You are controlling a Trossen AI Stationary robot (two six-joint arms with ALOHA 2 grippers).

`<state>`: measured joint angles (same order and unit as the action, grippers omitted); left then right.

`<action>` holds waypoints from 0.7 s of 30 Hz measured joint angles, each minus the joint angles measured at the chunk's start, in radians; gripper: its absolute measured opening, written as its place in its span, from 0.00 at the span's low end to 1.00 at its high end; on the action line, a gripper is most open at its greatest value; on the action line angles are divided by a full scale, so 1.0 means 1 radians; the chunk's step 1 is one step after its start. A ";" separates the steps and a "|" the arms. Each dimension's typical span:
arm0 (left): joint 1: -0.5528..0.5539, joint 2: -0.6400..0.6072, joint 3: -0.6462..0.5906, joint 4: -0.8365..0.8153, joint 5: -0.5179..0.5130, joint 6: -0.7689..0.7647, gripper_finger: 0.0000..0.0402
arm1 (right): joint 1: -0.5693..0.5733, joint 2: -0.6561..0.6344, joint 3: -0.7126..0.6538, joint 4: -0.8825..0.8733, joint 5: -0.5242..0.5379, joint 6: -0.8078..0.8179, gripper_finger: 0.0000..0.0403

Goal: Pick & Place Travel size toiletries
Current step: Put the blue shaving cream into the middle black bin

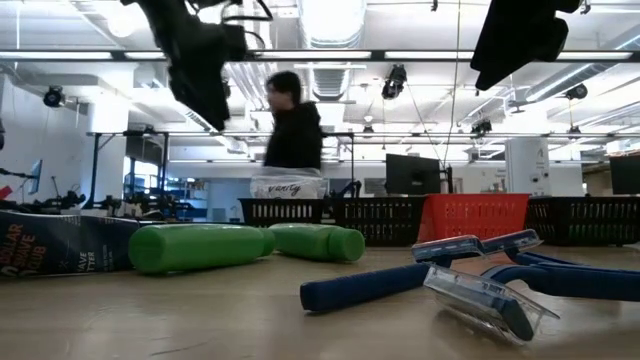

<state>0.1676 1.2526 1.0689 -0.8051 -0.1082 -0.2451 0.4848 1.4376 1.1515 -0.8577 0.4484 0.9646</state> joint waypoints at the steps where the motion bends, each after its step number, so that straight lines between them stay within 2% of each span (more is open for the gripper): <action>1: -0.005 -0.016 -0.006 -0.010 0.014 -0.020 0.62 | -0.001 0.000 0.000 0.000 0.000 0.000 0.51; 9: -0.116 -0.090 -0.097 -0.068 0.092 -0.168 0.62 | -0.002 0.000 -0.014 0.006 0.005 0.005 0.53; 21: -0.438 -0.066 -0.216 -0.017 0.096 -0.523 0.62 | -0.001 0.000 -0.100 0.121 0.001 0.031 0.48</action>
<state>-0.2702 1.1864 0.8528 -0.8219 -0.0121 -0.7683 0.4833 1.4376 1.0514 -0.7365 0.4492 0.9955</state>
